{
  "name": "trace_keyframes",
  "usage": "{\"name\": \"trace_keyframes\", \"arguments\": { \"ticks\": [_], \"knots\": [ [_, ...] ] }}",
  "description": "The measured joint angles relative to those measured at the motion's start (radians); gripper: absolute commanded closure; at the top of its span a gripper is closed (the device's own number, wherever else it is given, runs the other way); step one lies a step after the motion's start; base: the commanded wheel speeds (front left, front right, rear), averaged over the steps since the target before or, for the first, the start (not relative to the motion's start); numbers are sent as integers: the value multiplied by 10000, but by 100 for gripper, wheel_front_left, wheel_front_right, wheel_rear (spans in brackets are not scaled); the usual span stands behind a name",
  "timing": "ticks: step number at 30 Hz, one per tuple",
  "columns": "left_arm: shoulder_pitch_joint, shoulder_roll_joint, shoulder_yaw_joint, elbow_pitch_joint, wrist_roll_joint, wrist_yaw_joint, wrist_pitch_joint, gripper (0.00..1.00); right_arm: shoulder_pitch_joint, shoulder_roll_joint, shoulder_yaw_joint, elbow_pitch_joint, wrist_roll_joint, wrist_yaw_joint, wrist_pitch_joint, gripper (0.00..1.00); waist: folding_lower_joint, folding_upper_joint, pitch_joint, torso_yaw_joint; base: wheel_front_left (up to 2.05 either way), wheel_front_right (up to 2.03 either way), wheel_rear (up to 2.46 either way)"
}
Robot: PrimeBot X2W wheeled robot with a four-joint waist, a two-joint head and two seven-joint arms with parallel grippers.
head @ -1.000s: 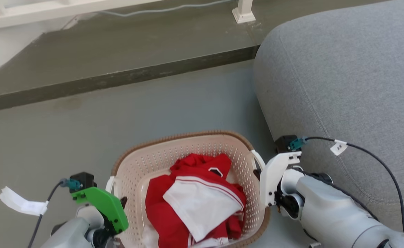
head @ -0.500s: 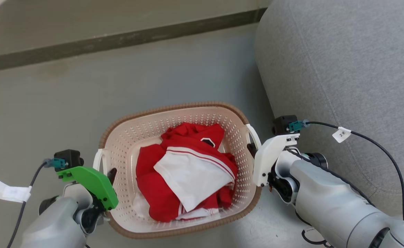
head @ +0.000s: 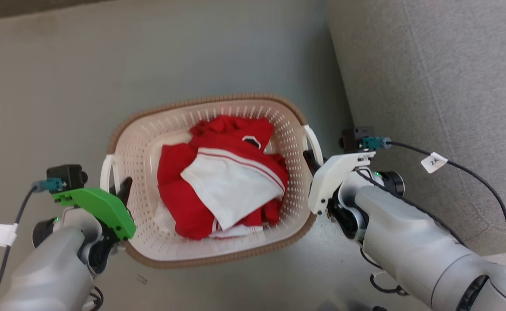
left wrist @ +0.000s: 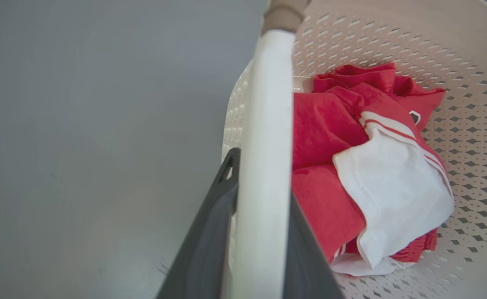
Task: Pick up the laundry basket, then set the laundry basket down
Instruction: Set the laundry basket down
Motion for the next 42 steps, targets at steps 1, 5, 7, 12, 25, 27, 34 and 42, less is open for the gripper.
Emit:
{"name": "trace_keyframes", "arguments": {
  "ticks": [1,5,7,12,25,27,34,42],
  "knots": [
    [-152,82,10,-138,19,0,-163,100,-158,-12,-27,-81,0,-71,-192,100,0,0,256,6,0,0,0],
    [-438,268,31,-313,69,0,-343,100,-465,-35,-33,-265,2,-157,-345,100,0,0,772,20,0,0,0],
    [-492,353,33,-384,69,0,-443,100,-530,-35,-15,-332,0,-190,-408,100,0,0,1026,28,0,0,0],
    [-567,512,10,-518,71,0,-518,100,-655,-35,54,-458,0,-259,-487,100,0,0,1647,56,0,0,0],
    [-1194,945,29,-1045,165,0,-865,100,-1293,-77,-56,-805,2,-510,-752,100,0,0,3027,146,0,0,0],
    [-1235,997,35,-1089,174,0,-886,100,-1332,-77,-67,-838,2,-518,-769,100,-1,0,3219,155,0,0,0],
    [-1373,1108,46,-1279,176,0,-1045,100,-1504,-71,-374,-951,-50,-593,-792,100,0,0,3770,137,0,0,0],
    [-1587,1221,52,-1532,238,2,-1126,100,-1635,-56,-1016,-1039,-405,-612,-788,100,-1,0,4156,22,0,0,0]
  ]
}}
